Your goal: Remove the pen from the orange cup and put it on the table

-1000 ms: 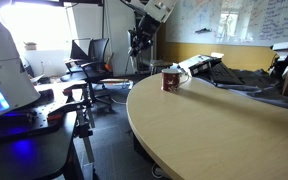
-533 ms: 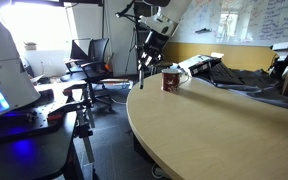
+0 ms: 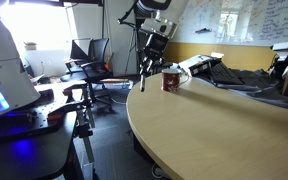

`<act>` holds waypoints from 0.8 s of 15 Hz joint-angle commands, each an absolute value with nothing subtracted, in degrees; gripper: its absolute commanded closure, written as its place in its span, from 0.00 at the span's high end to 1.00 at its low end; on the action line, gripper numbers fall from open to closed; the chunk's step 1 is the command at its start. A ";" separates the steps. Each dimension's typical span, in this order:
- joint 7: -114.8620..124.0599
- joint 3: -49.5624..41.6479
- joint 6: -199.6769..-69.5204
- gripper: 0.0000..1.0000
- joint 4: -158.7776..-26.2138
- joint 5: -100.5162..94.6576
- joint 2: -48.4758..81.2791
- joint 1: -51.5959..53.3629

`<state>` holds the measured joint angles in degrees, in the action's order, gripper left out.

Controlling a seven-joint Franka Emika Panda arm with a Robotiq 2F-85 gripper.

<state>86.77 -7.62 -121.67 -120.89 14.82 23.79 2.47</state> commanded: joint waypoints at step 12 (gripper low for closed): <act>74.61 -4.21 -140.55 1.00 -133.13 16.67 9.43 2.02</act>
<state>79.37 -5.54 -137.99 -129.16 15.51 13.71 2.56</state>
